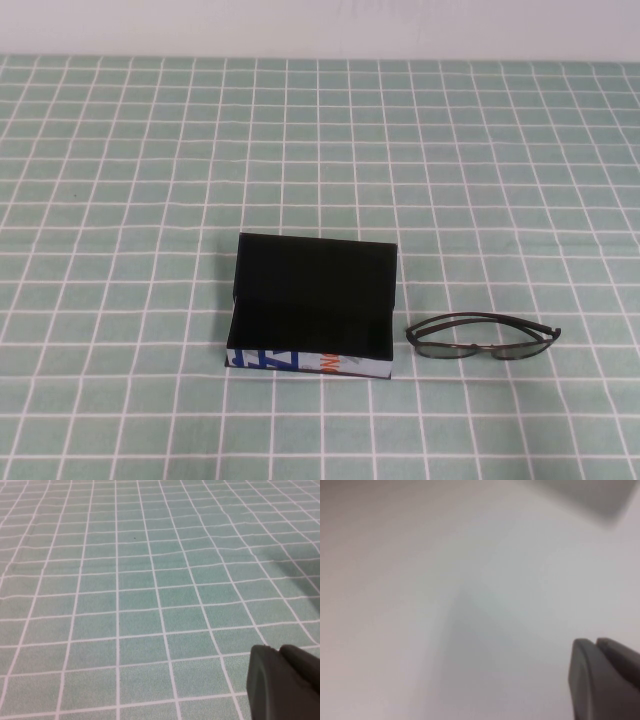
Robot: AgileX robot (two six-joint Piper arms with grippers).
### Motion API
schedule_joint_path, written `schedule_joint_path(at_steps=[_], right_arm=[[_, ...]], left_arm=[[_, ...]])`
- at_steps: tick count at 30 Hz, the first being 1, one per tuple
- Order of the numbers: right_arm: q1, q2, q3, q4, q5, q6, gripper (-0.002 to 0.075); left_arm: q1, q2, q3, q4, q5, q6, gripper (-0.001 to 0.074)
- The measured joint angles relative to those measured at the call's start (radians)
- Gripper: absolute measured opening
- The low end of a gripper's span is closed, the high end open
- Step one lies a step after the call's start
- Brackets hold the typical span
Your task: Return glasses to glasses case
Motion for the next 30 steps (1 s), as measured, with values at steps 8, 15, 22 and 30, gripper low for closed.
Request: schedule_joint_path(at_steps=[8, 15, 22, 30], right_arm=[[0.000, -0.006, -0.144, -0.064, 0.003, 0.002, -0.0011], [0.000, -0.006, -0.423, -0.118, 0.382, 0.002, -0.0011], [0.000, 0.154, -0.696, -0.133, 0.857, -0.026, -0.0011], [0.000, 0.561, -0.961, -0.137, 1.364, -0.035, -0.0011]], left_arm=[[0.000, 0.000, 0.000, 0.000, 0.000, 0.000, -0.0002], [0.000, 0.000, 0.000, 0.000, 0.000, 0.000, -0.0002], [0.000, 0.000, 0.000, 0.000, 0.000, 0.000, -0.0002], [0.000, 0.000, 0.000, 0.000, 0.000, 0.000, -0.0002]])
